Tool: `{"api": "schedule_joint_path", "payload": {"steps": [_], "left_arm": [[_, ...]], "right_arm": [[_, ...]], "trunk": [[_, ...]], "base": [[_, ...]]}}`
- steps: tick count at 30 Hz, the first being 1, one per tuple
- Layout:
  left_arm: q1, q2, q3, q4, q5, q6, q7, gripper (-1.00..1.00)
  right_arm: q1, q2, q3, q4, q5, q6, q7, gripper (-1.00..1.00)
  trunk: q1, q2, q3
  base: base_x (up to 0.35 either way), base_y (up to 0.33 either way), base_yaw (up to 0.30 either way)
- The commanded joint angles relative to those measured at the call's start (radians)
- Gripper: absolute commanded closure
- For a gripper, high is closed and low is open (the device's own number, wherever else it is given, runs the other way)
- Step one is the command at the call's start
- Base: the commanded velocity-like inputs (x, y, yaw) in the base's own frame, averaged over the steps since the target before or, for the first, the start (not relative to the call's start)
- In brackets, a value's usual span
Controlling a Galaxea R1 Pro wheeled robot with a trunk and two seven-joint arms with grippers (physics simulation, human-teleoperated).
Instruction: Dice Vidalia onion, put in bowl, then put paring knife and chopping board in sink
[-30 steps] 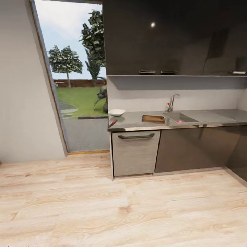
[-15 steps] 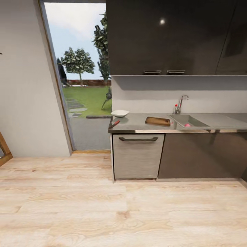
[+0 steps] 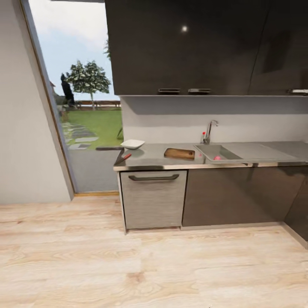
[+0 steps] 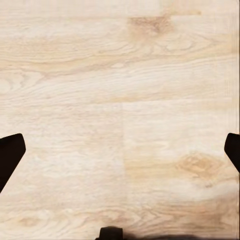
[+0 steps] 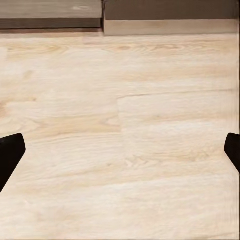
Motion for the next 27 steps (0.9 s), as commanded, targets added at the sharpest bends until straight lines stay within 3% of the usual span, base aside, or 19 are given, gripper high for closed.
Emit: {"api": "schedule_joint_path", "payload": {"steps": [1,27], "left_arm": [[0.0,0.0,0.001,0.0,0.001,-0.002,0.0,-1.0],[0.0,0.0,0.002,-0.002,0.001,-0.003,0.0,-1.0]], "right_arm": [[0.0,0.0,0.001,0.0,0.0,-0.002,-0.003,-1.0],[0.0,-0.002,0.001,0.0,0.002,-0.004,-0.004,-1.0]], "trunk": [[0.0,0.0,0.0],[0.0,0.0,0.003]], "base": [[0.138,-0.31,-0.14],[0.183,-0.282,-0.013]]}}
